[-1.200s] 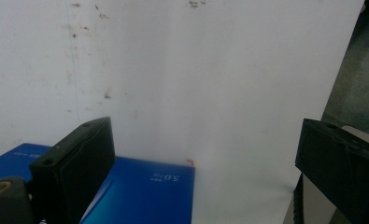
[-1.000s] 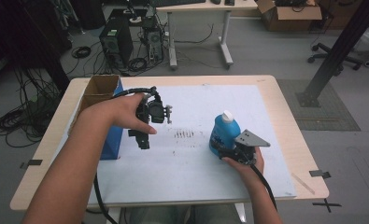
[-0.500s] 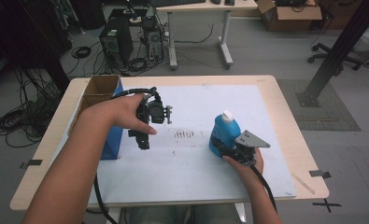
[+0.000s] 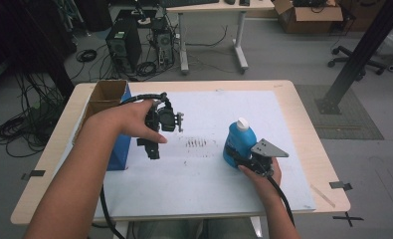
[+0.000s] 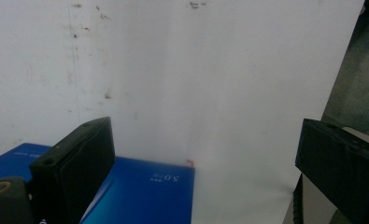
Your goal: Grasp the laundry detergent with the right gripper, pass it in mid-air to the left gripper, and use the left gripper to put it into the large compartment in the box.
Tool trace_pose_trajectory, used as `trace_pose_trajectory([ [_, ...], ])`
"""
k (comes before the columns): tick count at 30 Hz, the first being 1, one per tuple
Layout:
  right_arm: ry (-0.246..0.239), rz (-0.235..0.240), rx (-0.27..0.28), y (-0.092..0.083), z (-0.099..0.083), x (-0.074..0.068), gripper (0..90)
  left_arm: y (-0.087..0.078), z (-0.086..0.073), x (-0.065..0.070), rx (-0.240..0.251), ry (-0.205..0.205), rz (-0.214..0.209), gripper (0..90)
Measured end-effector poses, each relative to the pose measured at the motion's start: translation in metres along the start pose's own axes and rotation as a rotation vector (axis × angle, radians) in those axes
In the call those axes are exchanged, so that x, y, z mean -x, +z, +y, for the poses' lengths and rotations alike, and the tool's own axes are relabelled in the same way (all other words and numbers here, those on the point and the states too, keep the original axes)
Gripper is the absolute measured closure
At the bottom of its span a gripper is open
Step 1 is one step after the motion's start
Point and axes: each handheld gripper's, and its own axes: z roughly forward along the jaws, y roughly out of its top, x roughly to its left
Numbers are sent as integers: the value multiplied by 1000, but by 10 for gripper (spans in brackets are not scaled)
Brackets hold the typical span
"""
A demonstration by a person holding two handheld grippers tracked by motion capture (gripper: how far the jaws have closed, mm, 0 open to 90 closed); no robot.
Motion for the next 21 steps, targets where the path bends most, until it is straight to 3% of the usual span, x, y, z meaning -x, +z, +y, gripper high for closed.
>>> trace_pose_trajectory([
  [5, -12, 15, 20, -3, 6, -2, 451, 1, 1, -1, -4, 3, -4, 52],
  [14, -58, 92, 41, -14, 37, -2, 451, -2, 3, -1, -2, 0, 0, 52],
  [21, -94, 185, 45, -25, 60, 2, 451, -10, 6, 1, 16, -1, -6, 50],
])
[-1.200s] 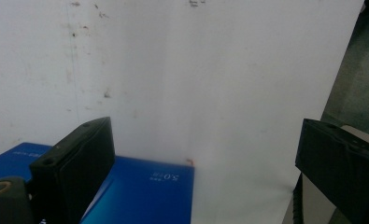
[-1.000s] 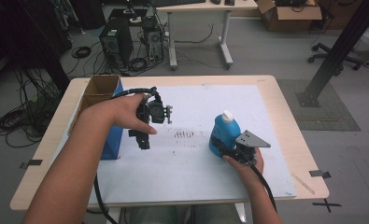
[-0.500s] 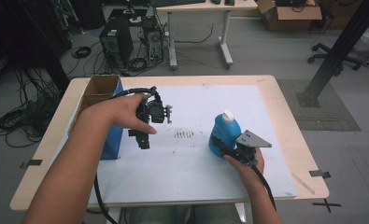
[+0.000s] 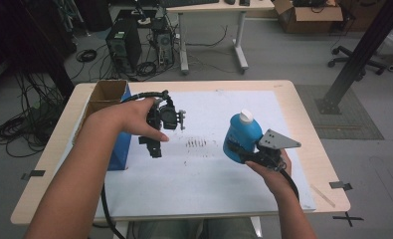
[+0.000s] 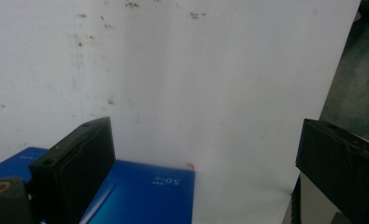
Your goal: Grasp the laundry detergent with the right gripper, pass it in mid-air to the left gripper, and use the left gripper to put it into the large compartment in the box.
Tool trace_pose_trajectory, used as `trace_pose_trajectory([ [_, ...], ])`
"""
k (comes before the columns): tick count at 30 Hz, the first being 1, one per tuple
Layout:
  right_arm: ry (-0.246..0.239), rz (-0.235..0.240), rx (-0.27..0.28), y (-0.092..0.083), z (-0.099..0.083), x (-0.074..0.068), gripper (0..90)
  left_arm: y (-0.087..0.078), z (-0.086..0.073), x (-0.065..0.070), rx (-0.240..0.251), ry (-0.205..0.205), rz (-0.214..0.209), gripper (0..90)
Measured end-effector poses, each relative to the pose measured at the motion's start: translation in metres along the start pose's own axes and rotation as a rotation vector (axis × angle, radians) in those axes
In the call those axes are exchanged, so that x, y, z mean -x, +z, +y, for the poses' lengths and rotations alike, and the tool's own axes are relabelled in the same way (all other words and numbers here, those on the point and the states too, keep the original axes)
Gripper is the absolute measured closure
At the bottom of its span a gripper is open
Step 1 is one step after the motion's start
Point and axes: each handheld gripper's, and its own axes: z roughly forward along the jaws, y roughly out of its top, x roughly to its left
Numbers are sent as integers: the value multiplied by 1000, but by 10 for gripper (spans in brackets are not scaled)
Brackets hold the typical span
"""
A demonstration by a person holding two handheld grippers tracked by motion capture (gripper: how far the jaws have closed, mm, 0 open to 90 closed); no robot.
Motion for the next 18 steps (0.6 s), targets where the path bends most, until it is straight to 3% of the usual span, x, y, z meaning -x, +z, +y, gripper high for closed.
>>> trace_pose_trajectory([
  [4, -15, 78, 0, -5, 13, 4, 452, -7, 2, 2, 21, 3, -7, 49],
  [10, -45, 157, -25, -6, 22, 4, 451, -21, 5, 7, 51, 14, -23, 49],
  [11, -53, 190, -32, -5, 25, 3, 451, -22, 6, 7, 53, 15, -26, 49],
  [18, -85, 260, -57, 1, 29, -2, 453, -34, 10, 10, 52, 25, -29, 49],
])
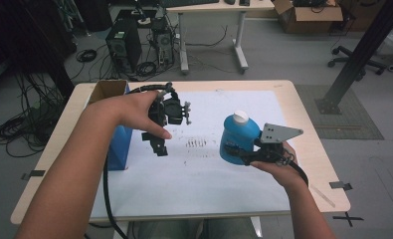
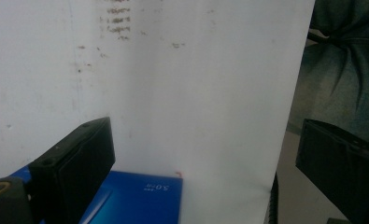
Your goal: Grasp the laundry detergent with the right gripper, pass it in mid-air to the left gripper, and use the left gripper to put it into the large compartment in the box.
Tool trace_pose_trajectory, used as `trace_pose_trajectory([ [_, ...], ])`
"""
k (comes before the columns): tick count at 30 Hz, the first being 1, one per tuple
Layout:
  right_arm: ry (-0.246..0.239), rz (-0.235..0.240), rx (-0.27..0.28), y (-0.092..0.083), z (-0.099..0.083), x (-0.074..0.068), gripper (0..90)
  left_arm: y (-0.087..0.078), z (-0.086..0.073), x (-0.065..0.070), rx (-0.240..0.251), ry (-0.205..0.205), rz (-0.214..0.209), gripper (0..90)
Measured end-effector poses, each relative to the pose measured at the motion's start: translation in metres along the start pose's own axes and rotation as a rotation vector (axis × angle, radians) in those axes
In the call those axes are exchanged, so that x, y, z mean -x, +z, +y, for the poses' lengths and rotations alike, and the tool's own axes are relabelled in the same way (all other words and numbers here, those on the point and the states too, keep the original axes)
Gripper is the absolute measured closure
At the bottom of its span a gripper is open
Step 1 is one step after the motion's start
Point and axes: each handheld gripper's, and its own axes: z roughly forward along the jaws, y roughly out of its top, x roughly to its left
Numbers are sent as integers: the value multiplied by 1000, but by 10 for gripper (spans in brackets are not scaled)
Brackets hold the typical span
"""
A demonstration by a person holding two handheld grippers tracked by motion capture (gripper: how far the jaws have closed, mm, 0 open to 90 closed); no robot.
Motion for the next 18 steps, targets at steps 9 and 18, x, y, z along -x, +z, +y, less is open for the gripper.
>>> trace_pose_trajectory([
  [9, -5, 94, 9, 10, -1, -1, 453, -10, 8, 4, 9, 21, -5, 49],
  [18, -18, 191, 15, 21, -1, -2, 453, -17, 16, 6, 17, 40, -24, 49],
])
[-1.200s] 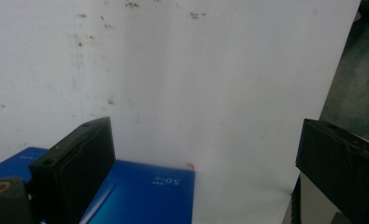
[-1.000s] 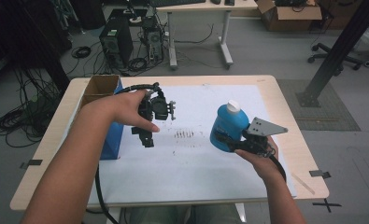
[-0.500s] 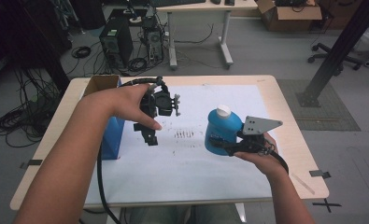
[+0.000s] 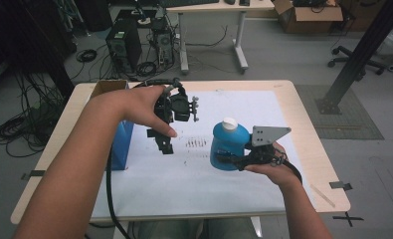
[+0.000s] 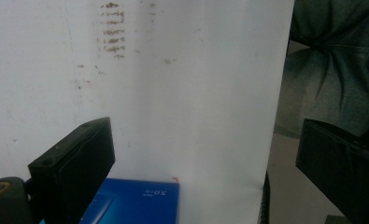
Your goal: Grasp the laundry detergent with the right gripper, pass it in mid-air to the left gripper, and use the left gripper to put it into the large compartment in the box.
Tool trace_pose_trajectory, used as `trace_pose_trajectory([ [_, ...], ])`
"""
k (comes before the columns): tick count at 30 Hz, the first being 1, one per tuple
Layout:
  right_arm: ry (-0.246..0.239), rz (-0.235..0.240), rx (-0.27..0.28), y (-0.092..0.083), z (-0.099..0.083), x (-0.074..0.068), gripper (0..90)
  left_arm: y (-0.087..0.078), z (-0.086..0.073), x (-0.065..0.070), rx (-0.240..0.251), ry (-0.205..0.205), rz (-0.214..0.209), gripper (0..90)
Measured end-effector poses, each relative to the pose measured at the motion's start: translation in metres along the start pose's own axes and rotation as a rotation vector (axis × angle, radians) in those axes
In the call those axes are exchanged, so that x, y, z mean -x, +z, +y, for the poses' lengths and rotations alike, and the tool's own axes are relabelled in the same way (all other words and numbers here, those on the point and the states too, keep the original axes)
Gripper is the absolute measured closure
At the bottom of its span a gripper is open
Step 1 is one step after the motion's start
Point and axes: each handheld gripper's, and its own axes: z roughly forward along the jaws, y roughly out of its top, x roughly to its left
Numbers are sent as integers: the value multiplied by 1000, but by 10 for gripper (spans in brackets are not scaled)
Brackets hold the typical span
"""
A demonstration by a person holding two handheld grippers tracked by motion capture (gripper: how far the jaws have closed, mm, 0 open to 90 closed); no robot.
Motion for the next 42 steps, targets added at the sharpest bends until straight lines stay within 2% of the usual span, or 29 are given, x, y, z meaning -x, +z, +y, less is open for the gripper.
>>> trace_pose_trajectory([
  [5, -1, 52, 11, 7, -2, 2, 453, -1, 3, 1, 4, 3, -8, 49],
  [19, -2, 132, -2, 21, -2, 5, 452, -5, 11, 2, 17, 25, -15, 49],
  [32, -10, 157, -11, 37, 4, 11, 452, -7, 22, 5, 12, 40, -20, 49],
  [42, -18, 179, -23, 55, 8, 10, 451, -5, 26, 6, 7, 48, -17, 48],
])
